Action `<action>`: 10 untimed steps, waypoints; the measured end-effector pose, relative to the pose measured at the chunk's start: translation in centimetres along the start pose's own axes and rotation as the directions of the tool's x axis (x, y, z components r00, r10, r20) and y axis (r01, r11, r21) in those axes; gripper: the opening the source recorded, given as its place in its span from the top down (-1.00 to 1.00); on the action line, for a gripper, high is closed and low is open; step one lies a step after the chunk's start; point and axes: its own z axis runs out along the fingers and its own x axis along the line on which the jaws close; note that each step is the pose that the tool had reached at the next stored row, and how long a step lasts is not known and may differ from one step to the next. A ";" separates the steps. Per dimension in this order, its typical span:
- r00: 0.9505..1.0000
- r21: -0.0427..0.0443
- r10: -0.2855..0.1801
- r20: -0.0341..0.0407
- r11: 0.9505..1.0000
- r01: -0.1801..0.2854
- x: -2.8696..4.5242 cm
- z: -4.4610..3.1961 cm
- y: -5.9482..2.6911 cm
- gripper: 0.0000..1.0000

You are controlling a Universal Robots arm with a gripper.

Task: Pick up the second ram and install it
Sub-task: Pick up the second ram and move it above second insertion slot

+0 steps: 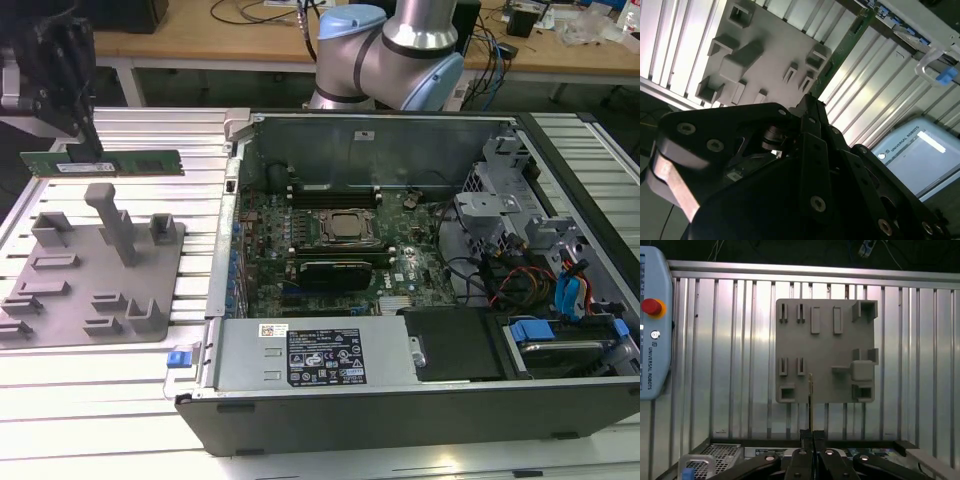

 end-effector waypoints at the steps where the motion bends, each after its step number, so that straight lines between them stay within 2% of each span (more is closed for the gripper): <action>1: 1.000 0.000 0.000 0.000 1.000 0.000 0.01 -0.02 -0.45 0.81; 4: 1.000 0.000 0.000 0.000 1.000 0.000 0.05 -0.08 -1.96 0.81; 10: 1.000 0.000 0.000 0.000 1.000 0.000 0.11 -0.19 -4.25 0.81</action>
